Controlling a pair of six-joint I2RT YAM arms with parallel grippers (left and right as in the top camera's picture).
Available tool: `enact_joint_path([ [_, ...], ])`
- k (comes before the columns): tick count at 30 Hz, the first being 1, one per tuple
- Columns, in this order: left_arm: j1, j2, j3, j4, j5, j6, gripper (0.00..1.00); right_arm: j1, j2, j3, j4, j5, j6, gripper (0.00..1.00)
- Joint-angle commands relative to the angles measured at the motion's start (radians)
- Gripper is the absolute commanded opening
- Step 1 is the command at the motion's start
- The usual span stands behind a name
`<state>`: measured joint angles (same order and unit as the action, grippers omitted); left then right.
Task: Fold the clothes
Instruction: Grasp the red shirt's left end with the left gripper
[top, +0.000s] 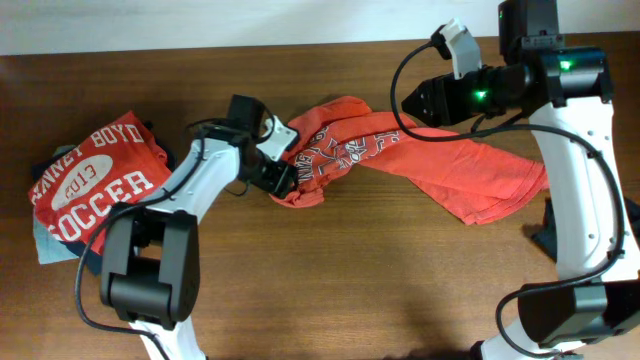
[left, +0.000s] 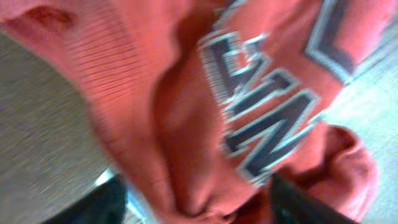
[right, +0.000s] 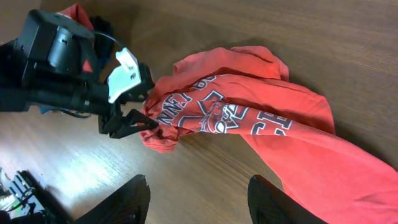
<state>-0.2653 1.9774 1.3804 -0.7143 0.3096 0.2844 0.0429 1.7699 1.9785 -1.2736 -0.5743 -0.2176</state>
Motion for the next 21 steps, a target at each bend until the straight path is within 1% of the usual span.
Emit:
enact_joint_path([
  [1, -0.016, 0.006, 0.007, -0.013, 0.014, 0.005, 0.34, 0.002, -0.021, 0.017, -0.01, 0.019, -0.01, 0.56],
  [2, -0.016, 0.006, 0.007, -0.018, 0.001, 0.001, 0.11, 0.002, -0.021, 0.017, -0.012, 0.019, -0.01, 0.56],
  [3, -0.016, 0.006, 0.008, -0.024, -0.013, 0.0, 0.01, 0.002, -0.021, 0.017, -0.013, 0.02, -0.01, 0.56],
  [5, -0.008, 0.003, 0.027, -0.052, -0.052, -0.01, 0.0, 0.002, -0.021, 0.017, -0.014, 0.037, -0.01, 0.56],
  [8, 0.013, -0.006, 0.087, -0.114, -0.167, -0.061, 0.01, 0.002, -0.021, 0.017, -0.016, 0.037, -0.01, 0.56],
  [9, 0.027, -0.014, 0.127, -0.143, -0.221, -0.08, 0.01, 0.002, -0.021, 0.017, -0.017, 0.037, -0.01, 0.56],
  [13, 0.082, -0.042, 0.28, -0.204, -0.322, -0.112, 0.01, 0.002, -0.021, 0.017, -0.019, 0.037, -0.01, 0.56],
  [16, 0.12, -0.048, 0.371, -0.187, -0.368, -0.127, 0.0, 0.002, -0.021, 0.017, -0.022, 0.037, -0.01, 0.57],
  [20, 0.145, -0.045, 0.377, -0.134, -0.398, -0.127, 0.01, 0.002, -0.021, 0.017, -0.025, 0.037, -0.01, 0.57],
  [21, 0.153, -0.038, 0.375, -0.123, -0.427, -0.127, 0.0, 0.002, -0.021, 0.017, -0.033, 0.037, -0.01, 0.57],
])
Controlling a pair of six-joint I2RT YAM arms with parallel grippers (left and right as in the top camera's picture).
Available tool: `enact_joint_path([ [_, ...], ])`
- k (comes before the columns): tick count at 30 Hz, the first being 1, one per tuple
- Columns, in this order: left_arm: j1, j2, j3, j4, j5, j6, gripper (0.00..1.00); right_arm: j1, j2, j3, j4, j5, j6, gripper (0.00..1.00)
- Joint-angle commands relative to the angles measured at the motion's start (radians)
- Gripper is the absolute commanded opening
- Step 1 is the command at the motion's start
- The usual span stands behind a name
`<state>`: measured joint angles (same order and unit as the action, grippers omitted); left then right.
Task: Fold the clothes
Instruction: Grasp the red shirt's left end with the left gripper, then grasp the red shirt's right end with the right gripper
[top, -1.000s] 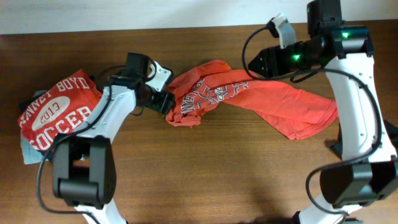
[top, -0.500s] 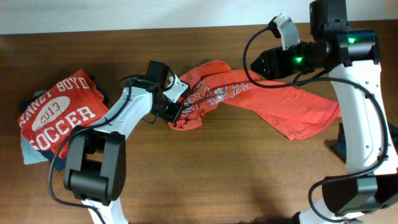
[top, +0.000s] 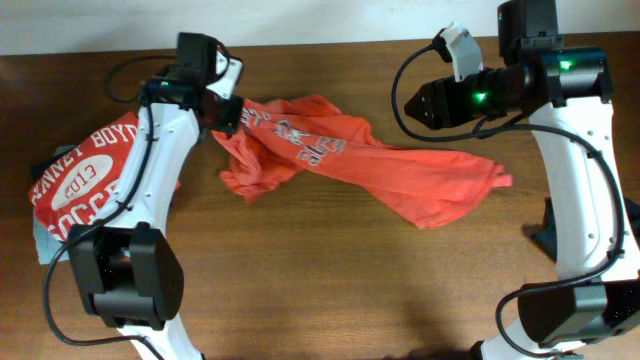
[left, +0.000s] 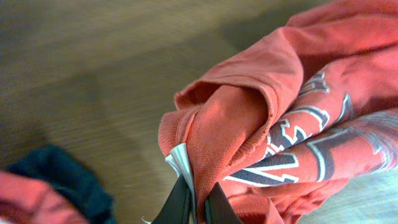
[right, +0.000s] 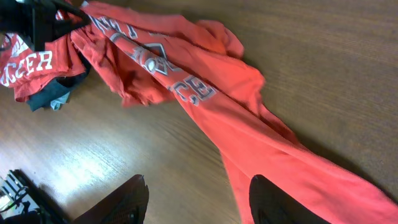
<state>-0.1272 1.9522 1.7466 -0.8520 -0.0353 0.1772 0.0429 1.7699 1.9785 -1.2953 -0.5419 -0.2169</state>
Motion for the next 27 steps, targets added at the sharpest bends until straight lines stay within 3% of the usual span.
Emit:
enact_joint_path([
  [1, 0.018, -0.008, 0.009, 0.021, -0.102, -0.019, 0.0, 0.002, -0.021, 0.017, -0.014, 0.005, -0.011, 0.57],
  [9, 0.032, -0.006, 0.011, 0.016, -0.179, -0.02, 0.0, 0.002, -0.021, 0.017, -0.045, 0.04, -0.001, 0.57],
  [15, 0.032, -0.052, 0.011, 0.034, -0.179, -0.027, 0.0, 0.002, -0.003, 0.016, -0.082, 0.378, 0.325, 0.57],
  [18, 0.032, -0.056, 0.011, 0.038, -0.164, -0.027, 0.01, 0.002, 0.022, 0.007, -0.132, 0.408, 0.377, 0.57],
  [23, 0.032, -0.056, 0.01, 0.028, -0.141, -0.027, 0.01, 0.003, 0.076, -0.087, -0.192, 0.408, 0.441, 0.7],
  [27, 0.032, -0.056, 0.01, 0.021, -0.141, -0.028, 0.02, -0.013, 0.104, -0.262, -0.073, 0.514, 0.532, 0.77],
])
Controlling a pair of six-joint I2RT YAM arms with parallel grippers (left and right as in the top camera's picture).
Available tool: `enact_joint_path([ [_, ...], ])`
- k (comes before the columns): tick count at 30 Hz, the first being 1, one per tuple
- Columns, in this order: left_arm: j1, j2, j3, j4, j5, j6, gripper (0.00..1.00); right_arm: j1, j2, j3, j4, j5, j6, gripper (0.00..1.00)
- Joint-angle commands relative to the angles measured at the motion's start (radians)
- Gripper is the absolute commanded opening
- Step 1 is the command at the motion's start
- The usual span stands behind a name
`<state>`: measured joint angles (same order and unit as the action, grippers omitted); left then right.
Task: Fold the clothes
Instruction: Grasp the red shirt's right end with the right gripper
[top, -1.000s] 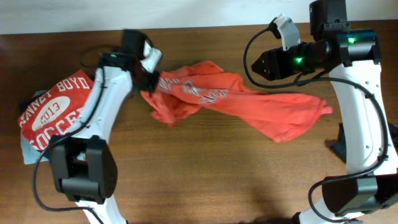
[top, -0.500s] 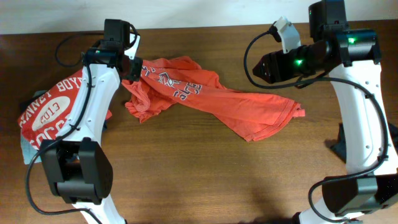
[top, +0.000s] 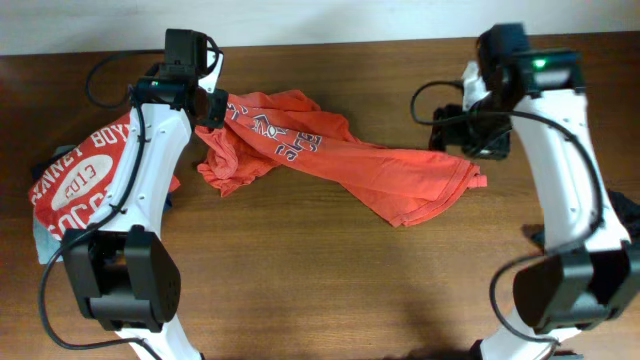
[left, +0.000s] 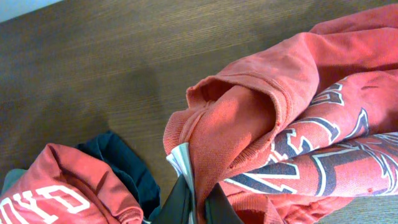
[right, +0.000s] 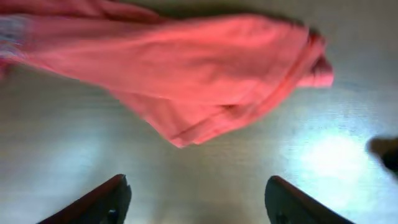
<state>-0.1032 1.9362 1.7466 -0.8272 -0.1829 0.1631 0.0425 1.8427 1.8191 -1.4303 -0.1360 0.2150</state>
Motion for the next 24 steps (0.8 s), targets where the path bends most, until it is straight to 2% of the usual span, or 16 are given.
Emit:
enact_joint_path([
  [1, 0.008, -0.04, 0.01, -0.005, 0.007, -0.013, 0.02, -0.018, 0.032, -0.13, 0.093, 0.12, 0.105, 0.79],
  [9, 0.008, -0.04, 0.01, -0.011, 0.007, -0.013, 0.04, -0.114, 0.034, -0.411, 0.282, 0.073, 0.187, 0.78],
  [15, 0.008, -0.04, 0.01, -0.011, 0.006, -0.013, 0.05, -0.109, 0.034, -0.596, 0.472, -0.173, 0.183, 0.77],
  [18, 0.008, -0.04, 0.01, -0.013, 0.006, -0.013, 0.07, -0.093, 0.034, -0.657, 0.512, -0.276, 0.183, 0.71],
  [24, 0.008, -0.04, 0.01, -0.014, 0.006, -0.013, 0.13, -0.043, 0.034, -0.682, 0.509, -0.303, 0.185, 0.71],
])
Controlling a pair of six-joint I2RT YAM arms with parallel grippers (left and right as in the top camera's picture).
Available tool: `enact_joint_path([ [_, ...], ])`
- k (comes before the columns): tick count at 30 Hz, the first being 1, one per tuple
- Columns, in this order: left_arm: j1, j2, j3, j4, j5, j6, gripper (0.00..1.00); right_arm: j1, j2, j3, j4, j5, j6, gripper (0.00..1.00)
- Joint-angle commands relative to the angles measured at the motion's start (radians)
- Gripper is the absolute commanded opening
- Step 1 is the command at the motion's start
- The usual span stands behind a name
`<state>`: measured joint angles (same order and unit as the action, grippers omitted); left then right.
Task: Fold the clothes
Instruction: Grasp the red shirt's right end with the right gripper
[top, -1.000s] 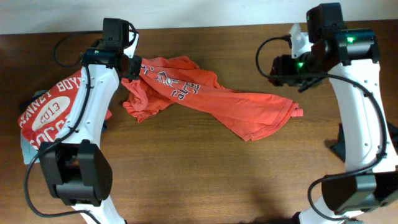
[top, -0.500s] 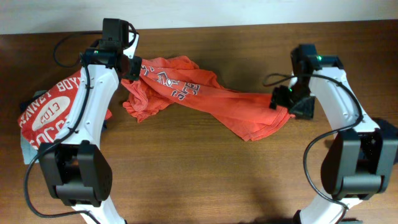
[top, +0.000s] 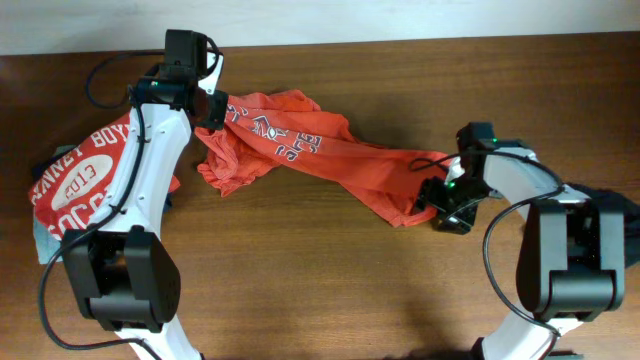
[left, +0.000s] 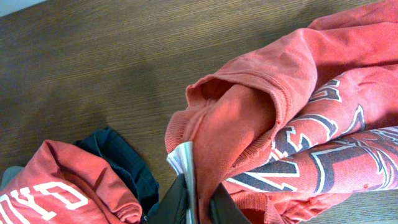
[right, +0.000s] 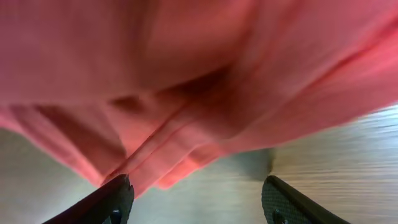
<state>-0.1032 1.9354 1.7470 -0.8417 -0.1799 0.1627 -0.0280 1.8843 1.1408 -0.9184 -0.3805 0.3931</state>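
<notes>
An orange-red T-shirt (top: 330, 155) with grey lettering lies stretched across the table from back left to mid right. My left gripper (top: 212, 112) is shut on a bunched fold at its left end; the left wrist view shows that fold (left: 249, 118) pinched in the gripper (left: 198, 199). My right gripper (top: 437, 198) is down at the table beside the shirt's right end, open. In the right wrist view the hem (right: 186, 74) fills the top, and the gripper (right: 199, 199) has only bare wood between its fingers.
A folded red "BOYD SOCCER" shirt (top: 90, 185) rests on a pile at the left edge, with a dark garment (left: 121, 162) under it. The table's far edge runs along a white wall close behind the left gripper. My right arm's base stands at the right edge.
My right gripper has gone from above the shirt's right end down to the table at the hem. That end of the shirt now looks narrower. My left gripper holds the same fold in place.
First my left gripper was open at the crumpled shirt in mid table, the right one high at the back. Then the left was shut on a fold at the back left, the shirt drawn out. The right gripper then hung over the shirt's right end and now sits low beside it.
</notes>
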Motion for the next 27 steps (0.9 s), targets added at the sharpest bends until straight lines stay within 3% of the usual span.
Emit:
enact_joint_path([
  [1, 0.008, -0.039, 0.01, 0.0, 0.004, -0.013, 0.13, 0.033, -0.008, -0.004, -0.006, -0.058, 0.016, 0.7],
  [11, 0.008, -0.039, 0.01, -0.001, 0.003, -0.013, 0.19, 0.127, -0.008, -0.008, 0.07, 0.01, 0.211, 0.63],
  [15, 0.008, -0.039, 0.01, -0.001, 0.003, -0.013, 0.2, 0.153, -0.008, -0.012, 0.124, 0.052, 0.219, 0.44],
  [17, 0.008, -0.039, 0.01, -0.001, 0.003, -0.013, 0.22, 0.15, -0.008, -0.011, 0.131, 0.072, 0.219, 0.18],
  [19, 0.008, -0.039, 0.01, 0.0, 0.003, -0.013, 0.23, 0.146, -0.012, -0.007, 0.119, 0.07, 0.217, 0.09],
  [21, 0.008, -0.039, 0.01, -0.001, 0.003, -0.013, 0.24, 0.145, -0.031, 0.007, 0.088, 0.069, 0.182, 0.04],
  [27, 0.008, -0.039, 0.01, -0.001, 0.003, -0.013, 0.25, 0.146, -0.146, 0.14, -0.091, 0.052, -0.014, 0.04],
])
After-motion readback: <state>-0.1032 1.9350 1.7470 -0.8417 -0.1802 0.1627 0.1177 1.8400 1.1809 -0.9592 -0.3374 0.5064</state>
